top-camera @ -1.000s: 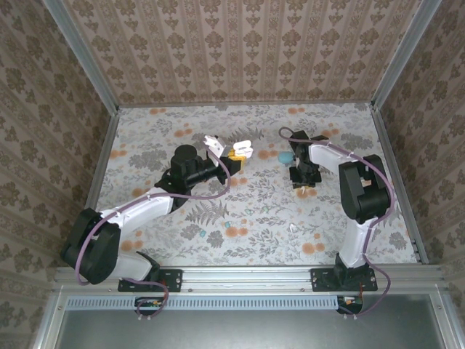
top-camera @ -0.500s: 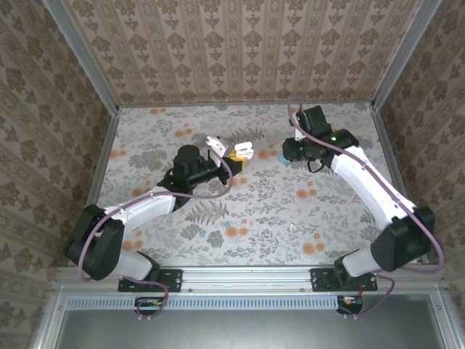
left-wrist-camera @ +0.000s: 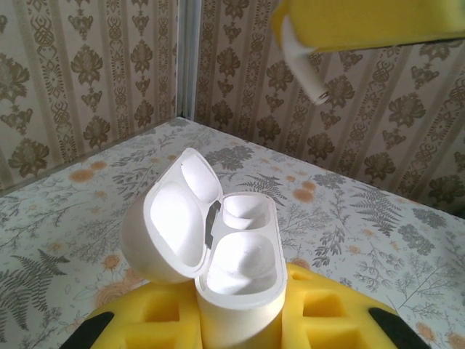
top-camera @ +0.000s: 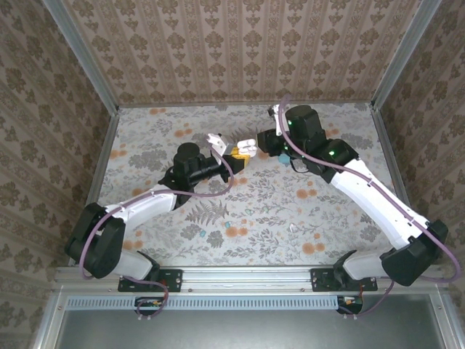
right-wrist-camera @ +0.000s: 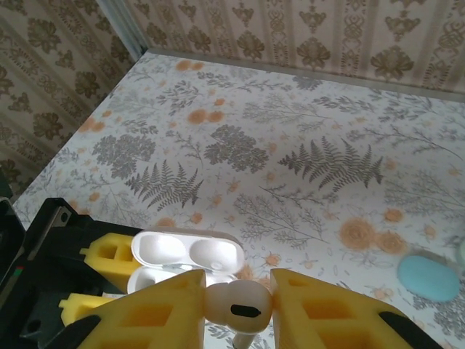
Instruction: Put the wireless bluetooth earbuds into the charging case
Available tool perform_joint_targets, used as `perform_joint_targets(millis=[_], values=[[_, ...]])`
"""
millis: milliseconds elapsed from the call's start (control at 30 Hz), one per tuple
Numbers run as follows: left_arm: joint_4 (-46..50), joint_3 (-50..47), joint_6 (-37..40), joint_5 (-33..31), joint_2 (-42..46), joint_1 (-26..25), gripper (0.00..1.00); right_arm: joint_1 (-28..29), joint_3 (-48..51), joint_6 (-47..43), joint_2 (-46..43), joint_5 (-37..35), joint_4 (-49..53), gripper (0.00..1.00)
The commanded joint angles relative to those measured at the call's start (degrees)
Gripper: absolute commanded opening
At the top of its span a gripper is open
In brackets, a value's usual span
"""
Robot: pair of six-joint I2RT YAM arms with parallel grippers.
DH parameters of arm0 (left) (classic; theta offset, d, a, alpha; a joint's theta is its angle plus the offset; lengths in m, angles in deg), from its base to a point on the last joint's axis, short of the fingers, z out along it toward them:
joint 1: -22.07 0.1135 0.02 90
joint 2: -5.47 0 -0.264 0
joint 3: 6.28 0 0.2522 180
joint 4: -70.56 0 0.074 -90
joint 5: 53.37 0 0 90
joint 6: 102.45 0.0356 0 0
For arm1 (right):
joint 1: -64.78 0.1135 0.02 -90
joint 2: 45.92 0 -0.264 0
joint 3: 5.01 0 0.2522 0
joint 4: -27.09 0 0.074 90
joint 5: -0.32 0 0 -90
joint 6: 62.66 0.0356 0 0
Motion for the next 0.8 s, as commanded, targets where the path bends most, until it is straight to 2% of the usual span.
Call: perform_joint_targets(millis=[0, 767], values=[[-2.2, 1.6, -0.6, 1.8, 0.1, -0.6, 0.21, 0.9, -2.0, -0.7, 1.3, 1.2, -2.5, 0.3], [-2.7, 1.6, -1.6, 0.7, 0.9, -1.0, 0.21, 1.3, 0.8, -1.9, 3.8, 1.9, -3.8, 0.3]])
